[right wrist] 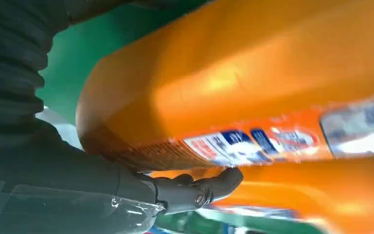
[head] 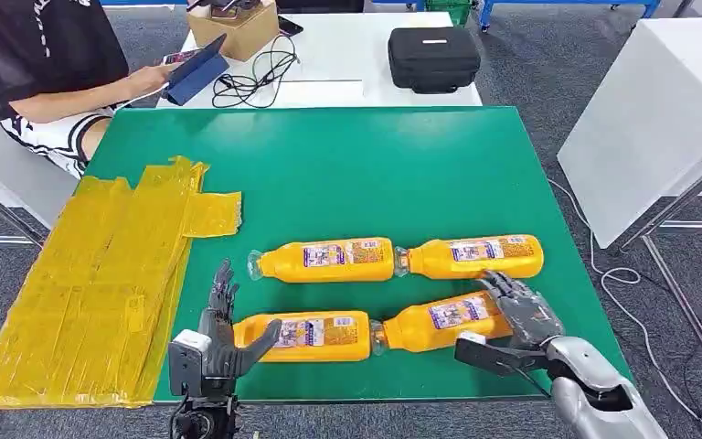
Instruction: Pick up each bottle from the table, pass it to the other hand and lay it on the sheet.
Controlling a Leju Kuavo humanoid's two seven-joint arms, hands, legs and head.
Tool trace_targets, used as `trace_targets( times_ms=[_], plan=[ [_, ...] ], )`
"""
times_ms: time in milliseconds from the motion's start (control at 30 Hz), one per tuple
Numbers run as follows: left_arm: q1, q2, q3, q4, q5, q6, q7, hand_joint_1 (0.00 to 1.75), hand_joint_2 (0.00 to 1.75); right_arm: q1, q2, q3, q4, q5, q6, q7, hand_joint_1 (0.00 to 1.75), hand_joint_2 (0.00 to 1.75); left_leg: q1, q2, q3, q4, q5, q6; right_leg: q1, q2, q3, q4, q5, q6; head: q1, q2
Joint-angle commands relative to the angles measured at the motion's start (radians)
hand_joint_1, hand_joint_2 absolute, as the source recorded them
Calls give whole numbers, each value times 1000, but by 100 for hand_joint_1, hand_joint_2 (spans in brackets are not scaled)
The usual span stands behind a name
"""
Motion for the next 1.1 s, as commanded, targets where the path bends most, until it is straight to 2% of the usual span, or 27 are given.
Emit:
trace_targets(
  times_ms=[33, 167, 200, 267, 300, 367, 400, 433, 467, 500, 533, 567, 667, 700, 733, 767, 800, 833, 867, 900, 933, 967, 1000, 1033, 1067, 1100],
  plan=[
    [-75, -7, -40, 132, 16, 7, 15, 0, 175, 29, -74, 269, 32, 10, 158, 68, 0, 175, 0, -5, 4, -2, 0, 0, 0, -6, 6, -3, -1, 2, 0, 0],
    [-99, -12, -43, 164, 25, 16, 18, 0, 175, 11, -98, 321, 83, -5, 205, 76, 0, 175, 0, -7, 11, -2, -3, 2, 0, -9, 4, -4, -3, 5, 0, 0],
    [-102, -12, -42, 170, 27, 20, 17, 0, 175, 8, -100, 327, 94, -6, 206, 76, 0, 175, 0, -5, 19, -2, -6, 2, 0, -6, 11, -4, -7, 4, 0, 0],
    [-103, -10, -44, 180, 34, 28, 14, 0, 175, -2, -112, 345, 114, -28, 238, 74, 0, 175, 0, -5, 26, -2, -9, 3, 0, -5, 18, -5, -8, 4, 0, 0],
    [-102, -9, -45, 180, 35, 29, 14, 0, 175, -2, -117, 346, 117, -30, 237, 73, 0, 175, 0, -7, 25, -3, -8, 3, 0, -9, 19, -7, -7, 5, 0, 0],
    [-101, -8, -45, 180, 36, 29, 13, 0, 175, -2, -119, 347, 117, -32, 237, 72, 0, 175, 0, -4, 31, -1, -11, 3, 0, -5, 23, -6, -10, 6, 0, 0],
    [-101, -8, -45, 180, 36, 29, 13, 0, 175, -2, -119, 347, 117, -32, 237, 72, 0, 175, 0, -7, 28, -3, -9, 4, 0, -9, 22, -9, -8, 7, 0, 0],
    [-100, -7, -45, 179, 38, 31, 12, 0, 175, -5, -120, 349, 118, -39, 246, 69, 3, 175, 0, -6, 31, -3, -11, 3, 0, -7, 24, -9, -9, 7, 0, 0],
    [-101, -5, -47, 181, 44, 39, 10, 0, 175, -22, -125, 362, 135, -63, 264, 66, 152, 175, 0, -3, 34, -1, -13, 4, 0, -4, 27, -7, -10, 6, 0, 0],
    [-102, -2, -49, 185, 51, 45, 8, 0, 175, -43, -131, 378, 160, -77, 274, 64, 171, 175, 0, -8, 30, -4, -10, 4, 0, -10, 25, -11, -8, 8, 0, 0],
    [-104, -1, -51, 192, 58, 51, 6, 0, 175, -69, -137, 397, 197, -93, 277, 55, 175, 175, 0, -4, 34, -1, -13, 5, 0, -5, 28, -8, -11, 6, 0, 0],
    [-105, 0, -51, 196, 62, 54, 3, 0, 175, -84, -140, 405, 222, -103, 274, 48, 175, 175, -1, -6, 30, -3, -10, 5, -1, -8, 24, -10, -8, 8, 0, 0],
    [-115, -1, -48, 213, 71, 58, -2, 0, 175, -126, -122, 430, 298, -116, 264, 27, 175, 175, 0, -4, 35, -1, -13, 5, -1, -5, 29, -9, -10, 7, 0, 0],
    [-116, 0, -48, 215, 71, 59, -2, 0, 175, -128, -121, 431, 301, -116, 263, 26, 175, 175, -1, -7, 28, -4, -9, 5, -1, -10, 23, -12, -6, 9, 1, 0],
    [-121, -2, -45, 227, 74, 62, -4, 0, 175, -146, -104, 442, 330, -114, 255, 18, 175, 175, 0, -6, 35, -1, -13, 7, -1, -7, 31, -10, -11, 9, 0, 0],
    [-124, -1, -45, 230, 75, 60, -4, 0, 175, -155, -95, 445, 342, -114, 248, 15, 175, 175, 0, -6, 33, -2, -12, 7, -1, -7, 29, -12, -10, 10, 0, 0],
    [-125, -2, -42, 230, 77, 63, -7, 0, 175, -171, -84, 455, 362, -111, 217, 8, 175, 175, 0, -5, 38, 1, -15, 8, -1, -5, 33, -9, -13, 10, 0, 0],
    [-124, -1, -40, 228, 78, 64, -8, 0, 175, -182, -67, 454, 373, -105, 185, 18, 175, 175, 0, -5, 32, 1, -13, 8, -1, -6, 28, -9, -11, 11, 0, 0],
    [-124, 0, -39, 228, 78, 63, -8, 0, 175, -188, -63, 454, 373, -105, 186, 17, 175, 175, -1, -4, 38, 2, -16, 9, -1, -4, 34, -8, -13, 11, 0, 0],
    [-123, 0, -39, 228, 78, 63, -8, 0, 175, -190, -61, 454, 373, -105, 186, 17, 175, 175, 0, -4, 33, 1, -14, 8, -1, -5, 29, -9, -11, 12, 0, 0],
    [-123, 0, -39, 228, 78, 63, -8, 0, 175, -190, -61, 454, 373, -105, 186, 17, 175, 175, -1, -2, 41, 3, -18, 8, -2, -2, 37, -8, -14, 11, 0, 0],
    [-123, 0, -39, 228, 78, 63, -8, 0, 175, -190, -61, 454, 373, -105, 186, 17, 175, 175, -1, -3, 34, 3, -16, 8, -2, -4, 32, -9, -12, 11, 1, 0],
    [-123, 0, -39, 227, 78, 63, -8, 0, 175, -188, -62, 454, 374, -106, 186, 16, 175, 175, -1, -2, 38, 2, -17, 9, -2, -3, 36, -9, -13, 11, 0, 0],
    [-118, -1, -36, 219, 78, 66, -7, 0, 175, -193, -56, 455, 390, -100, 159, 26, 175, 175, -2, -2, 40, 2, -17, 9, -3, -3, 37, -9, -13, 11, 0, 0],
    [-115, -1, -31, 215, 77, 71, -7, 0, 175, -199, -44, 453, 400, -94, 116, 37, 175, 175, -2, -3, 32, 2, -15, 9, -3, -4, 30, -10, -11, 12, 0, 0],
    [-110, -2, -24, 209, 77, 75, -6, 0, 175, -200, -28, 437, 405, -90, 72, 58, 175, 175, -3, -2, 37, 2, -17, 9, -3, -3, 34, -10, -12, 12, 1, 0]
  ],
)
